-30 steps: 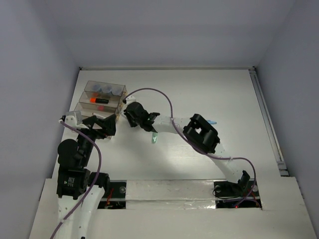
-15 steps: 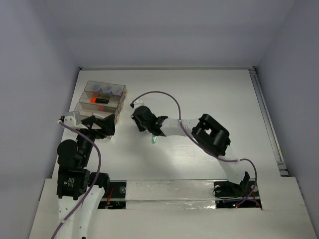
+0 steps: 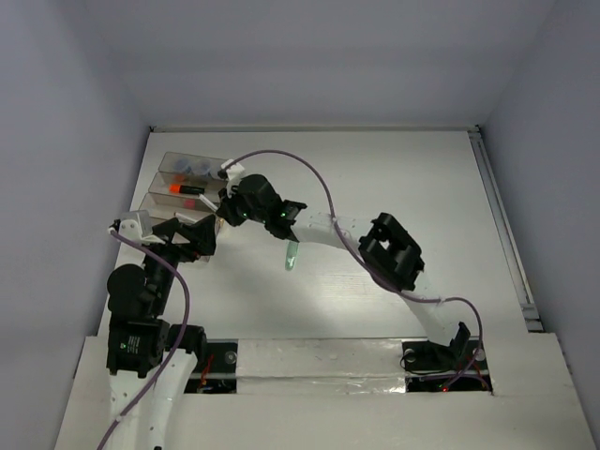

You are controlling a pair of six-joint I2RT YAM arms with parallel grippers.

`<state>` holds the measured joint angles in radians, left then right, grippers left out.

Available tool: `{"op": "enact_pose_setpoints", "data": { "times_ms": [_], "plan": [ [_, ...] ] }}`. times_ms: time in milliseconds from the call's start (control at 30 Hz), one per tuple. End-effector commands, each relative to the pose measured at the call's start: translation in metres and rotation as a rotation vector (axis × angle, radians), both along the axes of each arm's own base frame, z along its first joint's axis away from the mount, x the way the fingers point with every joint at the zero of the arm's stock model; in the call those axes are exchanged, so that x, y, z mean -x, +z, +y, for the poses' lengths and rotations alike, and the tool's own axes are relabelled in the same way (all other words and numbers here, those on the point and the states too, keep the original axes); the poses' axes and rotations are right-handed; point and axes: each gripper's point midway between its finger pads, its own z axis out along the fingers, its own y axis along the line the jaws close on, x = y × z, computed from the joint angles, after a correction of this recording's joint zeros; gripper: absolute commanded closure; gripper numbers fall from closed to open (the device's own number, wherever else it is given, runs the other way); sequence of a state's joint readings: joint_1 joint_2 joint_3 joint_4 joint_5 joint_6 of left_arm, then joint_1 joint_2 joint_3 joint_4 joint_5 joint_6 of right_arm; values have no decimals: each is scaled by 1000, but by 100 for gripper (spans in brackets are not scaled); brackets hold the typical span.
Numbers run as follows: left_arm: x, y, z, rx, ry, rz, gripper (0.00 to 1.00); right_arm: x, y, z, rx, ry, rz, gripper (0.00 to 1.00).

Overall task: Sort the stationery into containers
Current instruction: Pick up the pen from the center of the board, then place the pen in the storage box.

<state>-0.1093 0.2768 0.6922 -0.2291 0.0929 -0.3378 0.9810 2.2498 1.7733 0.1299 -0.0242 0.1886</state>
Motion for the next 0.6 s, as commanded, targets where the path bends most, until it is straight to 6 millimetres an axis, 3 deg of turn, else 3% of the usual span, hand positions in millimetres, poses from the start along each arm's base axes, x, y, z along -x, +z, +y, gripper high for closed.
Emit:
{"op": "enact_pose_setpoints", "data": {
  "times_ms": [0,133,167,200,300,400,567],
  "plan": [
    [1,13,2,10,7,-49,1,-3,33,43,-124,148,-57,100],
    [1,13,1,8,4,-48,1,-19,33,72,-134,202,-59,95],
    [1,13,1,8,4,-49,1,-24,62,80,-183,203,-101,94],
    [1,13,1,8,3,-49,1,-30,42,85,-168,191,-95,93],
    [1,13,1,8,3,-48,1,-36,45,90,-204,178,-122,90],
    [1,13,0,8,1,-49,1,-40,61,94,-257,172,-164,89],
    [1,13,1,8,3,-49,1,-36,47,96,-251,193,-143,88]
  ]
}}
